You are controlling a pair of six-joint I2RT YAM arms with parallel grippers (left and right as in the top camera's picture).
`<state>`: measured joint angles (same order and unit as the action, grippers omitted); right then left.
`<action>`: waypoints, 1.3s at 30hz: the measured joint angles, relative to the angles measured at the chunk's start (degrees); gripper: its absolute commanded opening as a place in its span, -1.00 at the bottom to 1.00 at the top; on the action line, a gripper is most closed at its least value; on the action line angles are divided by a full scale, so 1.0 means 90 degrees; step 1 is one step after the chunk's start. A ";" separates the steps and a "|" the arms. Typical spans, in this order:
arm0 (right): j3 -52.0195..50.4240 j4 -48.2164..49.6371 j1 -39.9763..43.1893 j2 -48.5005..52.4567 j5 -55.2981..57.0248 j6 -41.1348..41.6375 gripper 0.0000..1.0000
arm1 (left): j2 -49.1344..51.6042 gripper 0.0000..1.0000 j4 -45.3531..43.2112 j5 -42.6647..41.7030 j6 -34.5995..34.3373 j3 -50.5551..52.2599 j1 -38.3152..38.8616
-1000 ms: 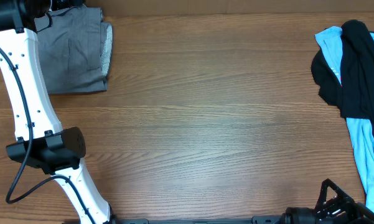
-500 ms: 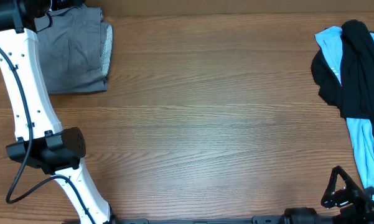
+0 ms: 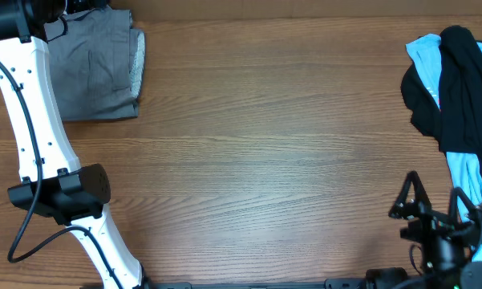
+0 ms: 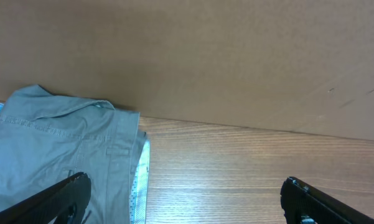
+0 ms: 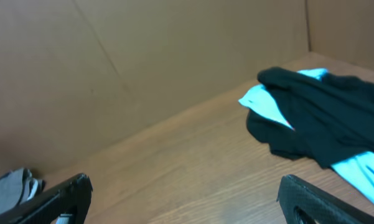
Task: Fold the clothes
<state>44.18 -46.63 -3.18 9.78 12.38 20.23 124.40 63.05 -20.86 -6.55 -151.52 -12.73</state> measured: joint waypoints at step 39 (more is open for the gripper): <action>-0.4155 0.6064 -0.0027 -0.0998 -0.1214 -0.0588 1.00 | 0.0002 0.99 0.0000 0.0002 0.0000 0.0000 0.0000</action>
<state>6.79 7.94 -3.42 0.80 1.45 14.94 124.42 63.05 -20.84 -6.55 -151.52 -12.73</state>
